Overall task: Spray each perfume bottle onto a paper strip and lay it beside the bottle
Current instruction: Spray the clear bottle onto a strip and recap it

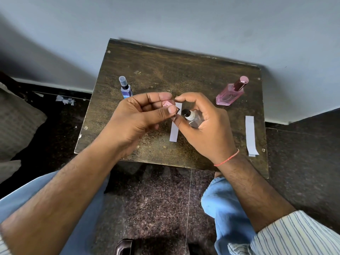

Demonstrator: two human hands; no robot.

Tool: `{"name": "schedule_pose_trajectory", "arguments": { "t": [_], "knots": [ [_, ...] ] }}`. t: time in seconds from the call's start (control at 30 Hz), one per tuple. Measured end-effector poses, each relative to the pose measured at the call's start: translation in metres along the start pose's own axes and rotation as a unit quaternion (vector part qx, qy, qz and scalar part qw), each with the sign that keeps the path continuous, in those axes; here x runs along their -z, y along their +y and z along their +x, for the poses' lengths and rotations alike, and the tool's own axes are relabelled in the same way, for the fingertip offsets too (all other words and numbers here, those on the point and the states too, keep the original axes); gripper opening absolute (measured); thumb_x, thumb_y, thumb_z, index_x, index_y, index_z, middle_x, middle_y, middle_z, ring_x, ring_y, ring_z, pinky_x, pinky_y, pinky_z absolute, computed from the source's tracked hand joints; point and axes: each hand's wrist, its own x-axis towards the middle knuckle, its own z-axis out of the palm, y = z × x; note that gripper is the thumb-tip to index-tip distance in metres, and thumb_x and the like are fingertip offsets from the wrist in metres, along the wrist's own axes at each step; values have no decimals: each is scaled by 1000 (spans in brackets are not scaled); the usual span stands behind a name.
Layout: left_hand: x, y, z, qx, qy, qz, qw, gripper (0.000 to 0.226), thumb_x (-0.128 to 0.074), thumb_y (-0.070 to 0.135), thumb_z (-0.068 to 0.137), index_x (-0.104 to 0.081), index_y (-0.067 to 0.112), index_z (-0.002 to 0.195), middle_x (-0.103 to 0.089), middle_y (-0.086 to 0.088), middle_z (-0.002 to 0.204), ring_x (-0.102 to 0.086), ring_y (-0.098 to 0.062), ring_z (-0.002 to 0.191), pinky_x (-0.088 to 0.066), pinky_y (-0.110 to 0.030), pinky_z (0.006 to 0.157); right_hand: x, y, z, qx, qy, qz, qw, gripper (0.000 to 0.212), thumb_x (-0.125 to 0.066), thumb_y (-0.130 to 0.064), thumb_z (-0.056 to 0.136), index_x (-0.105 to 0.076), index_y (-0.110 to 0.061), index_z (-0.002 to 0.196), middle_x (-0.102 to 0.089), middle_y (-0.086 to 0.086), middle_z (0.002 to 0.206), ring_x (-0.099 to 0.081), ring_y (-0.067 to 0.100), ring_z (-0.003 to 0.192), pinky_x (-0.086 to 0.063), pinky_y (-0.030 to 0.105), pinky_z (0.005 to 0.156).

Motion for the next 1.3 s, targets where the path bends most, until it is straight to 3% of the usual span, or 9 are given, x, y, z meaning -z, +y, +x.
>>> {"name": "schedule_pose_trajectory", "arguments": {
  "t": [0.2, 0.33, 0.53, 0.7, 0.83, 0.97, 1.1, 1.2, 1.3],
  "knots": [
    [-2, 0, -3, -116, 13, 20, 993, 31, -89, 17, 66, -79, 20, 95, -84, 4, 87, -74, -4, 73, -49, -16, 54, -3, -4, 1, -17, 0, -77, 997, 40, -83, -36, 90, -69, -26, 126, -77, -5, 84, -75, 14, 72, -60, 42, 61],
    [-2, -1, -7, -163, -17, 62, 984, 30, -87, 2, 69, -75, 9, 95, -83, 2, 86, -78, -7, 81, -58, -15, 69, -6, -10, 2, -22, -14, -96, 995, 45, -83, -29, 87, -68, -25, 129, -73, -6, 76, -73, 18, 67, -58, 43, 58],
    [2, 0, -7, -221, -20, 143, 965, 31, -94, 10, 70, -77, 13, 97, -82, -5, 94, -80, -20, 91, -65, -30, 86, -9, -21, 3, -16, -24, -69, 997, 49, -80, -24, 86, -65, -21, 132, -74, -3, 78, -73, 19, 68, -58, 43, 59],
    [0, 0, -6, -193, -37, 91, 976, 32, -89, 1, 71, -77, 4, 99, -84, -2, 91, -82, -15, 90, -64, -25, 84, -8, -27, 4, -8, -10, -57, 998, 46, -80, -24, 86, -66, -18, 129, -76, -1, 81, -74, 20, 68, -58, 43, 57],
    [-4, -1, -9, -189, -53, 78, 977, 31, -87, 1, 71, -79, 9, 99, -85, -3, 94, -82, -15, 91, -64, -24, 83, -4, -29, 3, -25, -17, -26, 999, 45, -78, -26, 83, -67, -18, 126, -79, -6, 89, -77, 13, 76, -61, 39, 64],
    [-9, -1, -11, -207, -62, 86, 973, 33, -88, 7, 75, -79, 12, 106, -83, -2, 95, -74, -12, 77, -57, -19, 60, 4, -29, 5, -49, -44, 68, 996, 46, -81, -18, 79, -62, -16, 121, -78, -9, 95, -75, 6, 81, -58, 25, 70],
    [-10, 1, -10, -226, -46, 93, 969, 41, -84, 7, 79, -75, 10, 118, -83, -6, 107, -76, -4, 85, -51, -8, 62, 4, -26, 3, -59, -96, 154, 982, 35, -69, -9, 82, -53, -14, 113, -63, -23, 85, -57, 0, 67, -47, 28, 59],
    [-7, 0, -7, -228, -58, 132, 963, 45, -85, 12, 83, -76, 11, 127, -84, -5, 116, -65, -17, 77, -48, -13, 58, 3, -20, 3, -74, -106, 229, 965, 23, -63, -14, 93, -51, -9, 113, -59, -14, 94, -54, 6, 79, -46, 42, 65],
    [-5, -1, -7, -200, -91, 133, 966, 52, -85, 11, 83, -73, 13, 134, -82, -8, 118, -52, -26, 68, -43, -29, 50, 5, -16, 6, -91, -102, 274, 952, 25, -63, -21, 95, -50, -10, 114, -58, -2, 94, -53, 13, 78, -42, 38, 71]
  ]
}}
